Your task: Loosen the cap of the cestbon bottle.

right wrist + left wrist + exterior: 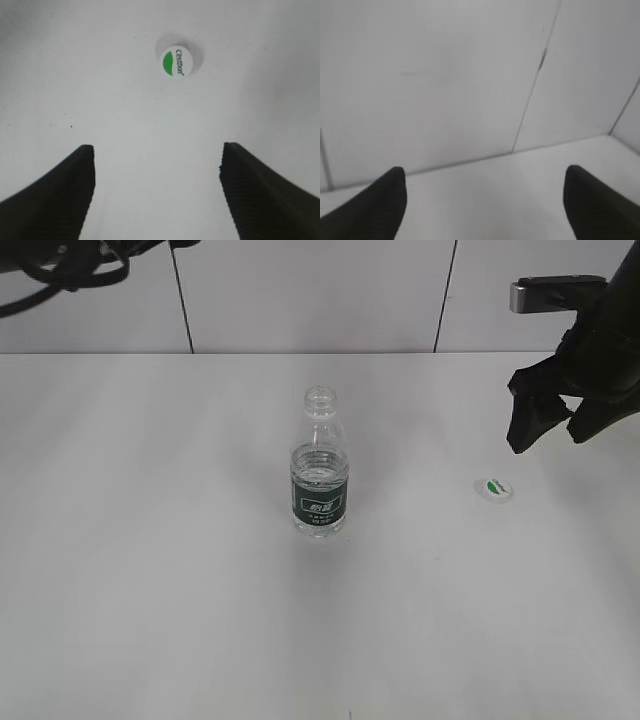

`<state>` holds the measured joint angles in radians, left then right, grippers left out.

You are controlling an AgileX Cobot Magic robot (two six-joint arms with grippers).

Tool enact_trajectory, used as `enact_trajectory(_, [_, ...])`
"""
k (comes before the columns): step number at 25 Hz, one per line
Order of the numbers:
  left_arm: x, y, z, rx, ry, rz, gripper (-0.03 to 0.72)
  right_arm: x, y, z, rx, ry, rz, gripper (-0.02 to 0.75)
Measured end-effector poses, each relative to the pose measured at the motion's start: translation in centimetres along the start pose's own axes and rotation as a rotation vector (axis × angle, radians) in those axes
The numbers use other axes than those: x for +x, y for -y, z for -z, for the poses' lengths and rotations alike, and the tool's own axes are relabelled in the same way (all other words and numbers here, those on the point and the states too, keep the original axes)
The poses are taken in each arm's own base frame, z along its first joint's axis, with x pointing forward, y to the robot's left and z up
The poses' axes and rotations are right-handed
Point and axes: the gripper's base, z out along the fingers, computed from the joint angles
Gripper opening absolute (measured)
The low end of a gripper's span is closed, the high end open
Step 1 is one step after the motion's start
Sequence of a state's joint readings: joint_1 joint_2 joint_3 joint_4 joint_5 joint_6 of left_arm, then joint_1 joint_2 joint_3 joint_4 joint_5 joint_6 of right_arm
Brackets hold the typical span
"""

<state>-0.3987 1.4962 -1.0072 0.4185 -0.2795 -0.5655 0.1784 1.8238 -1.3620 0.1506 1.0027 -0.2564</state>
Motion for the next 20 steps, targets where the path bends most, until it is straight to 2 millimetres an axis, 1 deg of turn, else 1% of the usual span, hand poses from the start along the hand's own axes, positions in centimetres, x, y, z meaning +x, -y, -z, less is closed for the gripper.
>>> enact_trajectory(5, [-0.9, -2.3, 1.9, -0.285, -0.301, 0.052, 0.558, 0.3, -0.2, 0.7, -0.011, -0.010, -0.005, 0.595])
enact_trajectory(8, [-1.4, -4.2, 2.9, -0.413, -0.444, 0.084, 0.555, 0.4, -0.3, 1.4, -0.010, 0.000, -0.002, 0.595])
enact_trajectory(11, [-2.0, -6.0, 4.1, -0.468, -0.556, 0.123, 0.555, 0.5, -0.4, 2.0, -0.007, 0.016, 0.000, 0.595])
enact_trajectory(14, [-2.1, -8.1, 5.4, -0.477, -0.645, 0.173, 0.555, 0.5, -0.5, 2.3, -0.006, 0.022, 0.001, 0.595])
enact_trajectory(20, [-1.8, -11.6, 7.9, -0.536, -0.771, 0.201, 0.555, 0.6, -0.5, 2.3, -0.008, 0.015, 0.001, 0.595])
